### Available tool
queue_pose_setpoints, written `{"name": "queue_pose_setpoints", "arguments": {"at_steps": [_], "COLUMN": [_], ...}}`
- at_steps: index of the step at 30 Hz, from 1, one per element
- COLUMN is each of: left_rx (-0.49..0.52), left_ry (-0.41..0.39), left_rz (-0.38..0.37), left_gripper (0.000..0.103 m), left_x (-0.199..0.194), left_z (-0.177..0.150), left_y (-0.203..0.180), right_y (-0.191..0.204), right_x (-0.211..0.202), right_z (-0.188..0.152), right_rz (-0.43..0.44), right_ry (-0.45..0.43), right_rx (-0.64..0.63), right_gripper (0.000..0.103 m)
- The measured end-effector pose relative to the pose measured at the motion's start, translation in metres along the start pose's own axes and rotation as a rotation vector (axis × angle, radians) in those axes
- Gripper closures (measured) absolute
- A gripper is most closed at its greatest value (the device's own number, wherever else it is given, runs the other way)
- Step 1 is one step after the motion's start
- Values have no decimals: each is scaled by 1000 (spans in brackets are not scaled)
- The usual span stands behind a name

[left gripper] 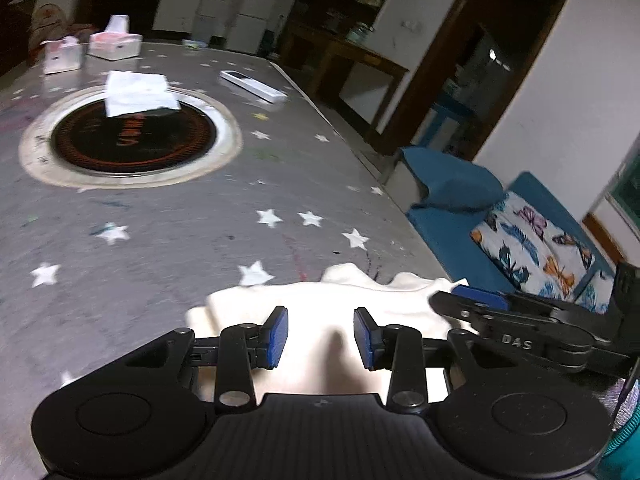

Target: Fold clothes

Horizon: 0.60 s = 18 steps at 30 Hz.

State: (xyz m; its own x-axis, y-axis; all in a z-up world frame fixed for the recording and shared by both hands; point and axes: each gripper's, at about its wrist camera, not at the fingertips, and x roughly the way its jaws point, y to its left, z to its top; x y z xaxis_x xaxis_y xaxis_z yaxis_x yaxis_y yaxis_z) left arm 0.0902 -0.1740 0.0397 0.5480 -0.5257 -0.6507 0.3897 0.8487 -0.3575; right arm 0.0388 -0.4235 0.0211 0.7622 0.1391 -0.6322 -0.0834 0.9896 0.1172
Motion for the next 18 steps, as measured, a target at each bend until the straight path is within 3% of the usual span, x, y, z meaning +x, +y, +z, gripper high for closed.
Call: {"name": "queue_pose_setpoints", "arguments": {"at_steps": [4,8,18], "left_rx": [45,88,157], "left_ry": [17,33,20], "left_rz": [5,25,59], "left_gripper": [65,65,61], "left_x": [22,40,49], "left_z": [5,6,7], "left_y": [-7,-13,-24], "right_y": [2,7,22], "right_x": [11,17,8], "right_z": [0,0,-2], "right_rz": [-4,-16,-8], "right_ry": [-4,-20,-30], "right_rx": [-24,-68,-133], "right_gripper": [53,49,34]}}
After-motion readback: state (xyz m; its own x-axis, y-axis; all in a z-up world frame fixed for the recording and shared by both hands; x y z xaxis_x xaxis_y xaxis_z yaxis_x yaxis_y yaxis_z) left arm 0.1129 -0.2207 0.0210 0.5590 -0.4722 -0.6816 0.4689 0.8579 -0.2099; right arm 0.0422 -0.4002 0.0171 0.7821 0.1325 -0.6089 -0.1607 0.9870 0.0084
